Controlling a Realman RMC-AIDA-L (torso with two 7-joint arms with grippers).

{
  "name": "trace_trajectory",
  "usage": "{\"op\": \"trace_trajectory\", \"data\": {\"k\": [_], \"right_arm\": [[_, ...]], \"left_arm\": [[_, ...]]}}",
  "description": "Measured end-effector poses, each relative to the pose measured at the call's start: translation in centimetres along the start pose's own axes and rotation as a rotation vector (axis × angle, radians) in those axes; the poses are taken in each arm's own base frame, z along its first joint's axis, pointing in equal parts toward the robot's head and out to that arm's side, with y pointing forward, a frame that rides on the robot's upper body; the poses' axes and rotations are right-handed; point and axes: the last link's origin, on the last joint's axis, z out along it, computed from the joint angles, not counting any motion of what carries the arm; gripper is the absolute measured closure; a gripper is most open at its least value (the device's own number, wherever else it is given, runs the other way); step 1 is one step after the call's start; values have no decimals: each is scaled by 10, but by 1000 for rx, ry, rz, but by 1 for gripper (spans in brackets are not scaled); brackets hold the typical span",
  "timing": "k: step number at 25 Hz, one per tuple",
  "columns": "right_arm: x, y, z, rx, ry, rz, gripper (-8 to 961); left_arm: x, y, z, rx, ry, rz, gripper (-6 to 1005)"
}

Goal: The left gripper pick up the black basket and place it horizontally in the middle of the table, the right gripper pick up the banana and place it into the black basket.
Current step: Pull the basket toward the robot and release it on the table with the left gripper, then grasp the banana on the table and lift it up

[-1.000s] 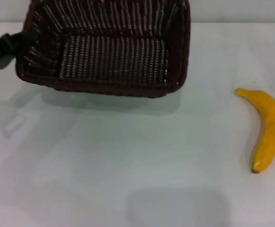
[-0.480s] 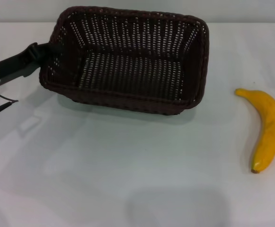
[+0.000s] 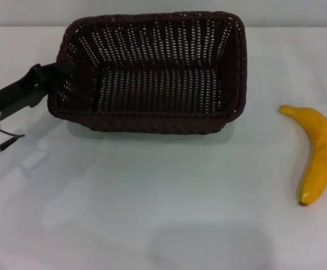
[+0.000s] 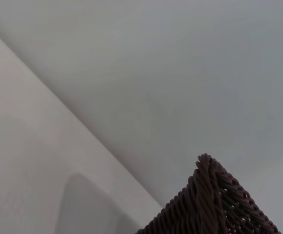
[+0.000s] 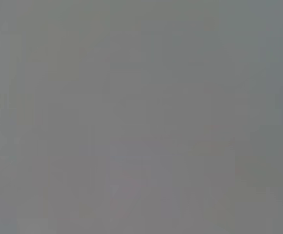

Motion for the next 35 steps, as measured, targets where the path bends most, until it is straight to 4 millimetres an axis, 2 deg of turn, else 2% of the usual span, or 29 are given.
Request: {"op": "trace_trajectory", "data": {"k": [9,14,17,20,26,27,28,30,35], "right_arm": [[1,-5,-3,32,0,10,82],[2,-5,-4,34,3,11,82],[2,-6,-6,35,5,11,83],[3,-5,-6,35,5,15,83],[5,-2,-17,32,-6,73,83],[5,-1,-21,32,-10,94,83],[6,-2,-27,27,-13,135,83],[6,-6,-36,14,-16,230,83],[-2,-32,-57,-107,55,489,83]], "left_arm": [[1,2,3,-10,-6,-15,763],[1,8,2,-42,-24,-6,581],[3,5,-7,-50,-10,-11,452],[6,-4,-22,-31,22,-14,313],[16,-15,-60,-52,164,57,133],[18,-16,-68,-62,212,88,133],[18,-16,-68,-62,212,88,134],[22,-22,-96,-60,397,172,135],[23,-32,-123,2,673,252,137]]}}
